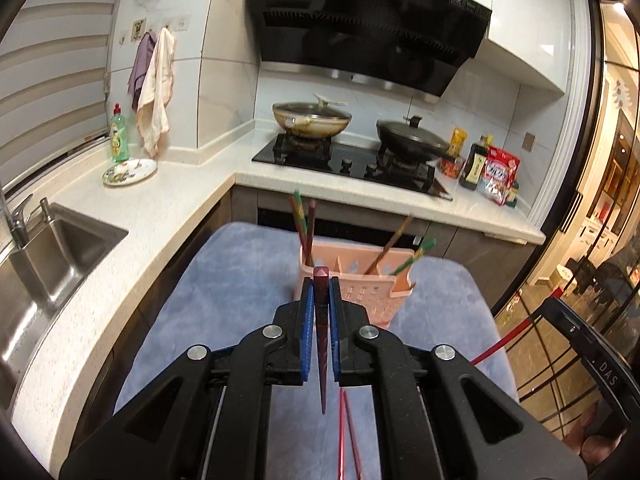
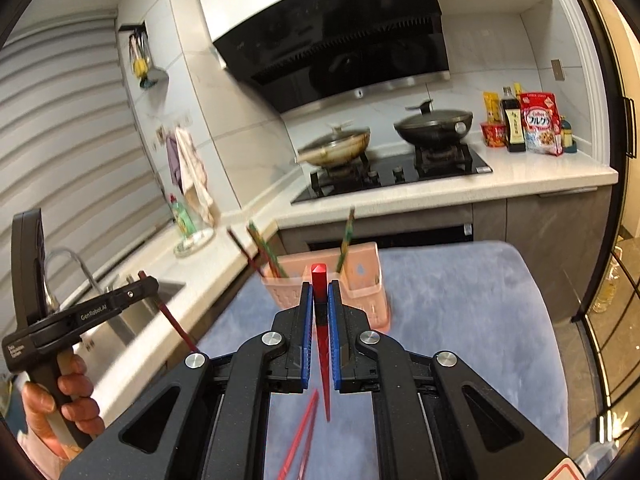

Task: Organize utensils
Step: 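Lift and carry both chopsticks in both tools over the pink holder, then lower both chopsticks into the pink holder and open both tools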

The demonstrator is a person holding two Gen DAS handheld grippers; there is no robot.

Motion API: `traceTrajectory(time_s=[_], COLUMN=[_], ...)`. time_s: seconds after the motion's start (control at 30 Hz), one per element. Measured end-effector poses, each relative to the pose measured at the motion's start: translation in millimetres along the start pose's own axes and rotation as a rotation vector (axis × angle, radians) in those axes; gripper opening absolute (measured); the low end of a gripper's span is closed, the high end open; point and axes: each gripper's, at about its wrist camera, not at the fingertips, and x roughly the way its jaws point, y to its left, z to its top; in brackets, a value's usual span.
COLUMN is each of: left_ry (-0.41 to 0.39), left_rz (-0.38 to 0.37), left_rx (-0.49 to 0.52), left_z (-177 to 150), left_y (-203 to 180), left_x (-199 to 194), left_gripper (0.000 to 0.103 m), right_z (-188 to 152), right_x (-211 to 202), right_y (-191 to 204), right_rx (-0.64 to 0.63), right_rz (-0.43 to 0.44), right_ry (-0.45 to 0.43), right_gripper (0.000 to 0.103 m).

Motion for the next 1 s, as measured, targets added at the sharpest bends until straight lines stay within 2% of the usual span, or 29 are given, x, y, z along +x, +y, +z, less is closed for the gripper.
traceTrajectory(time_s=[0.33, 0.53, 0.73, 1.0], left_ry=[-0.152, -0.209, -0.217, -0.148], left_rz=[0.006, 0.011, 0.040, 0.048], left_rx=[-0.003, 0.002, 0.022, 0.017], left_z=[80, 113, 125, 108], left_y=[-13, -19, -21, -14], left_x=[9, 23, 51, 100], left_gripper=[0.007, 0.007, 0.007, 0.007], right_z=[85, 119, 127, 103], right_x=[38, 66, 104, 155], right_y=[3, 14, 17, 6], right_rx=[0.014, -0.001, -0.012, -0.009], right_rz=[0.008, 0.004, -0.010, -0.026], right_ry=[-0.132, -0.171, -0.159, -0.073], right_gripper=[0.007, 0.007, 0.007, 0.007])
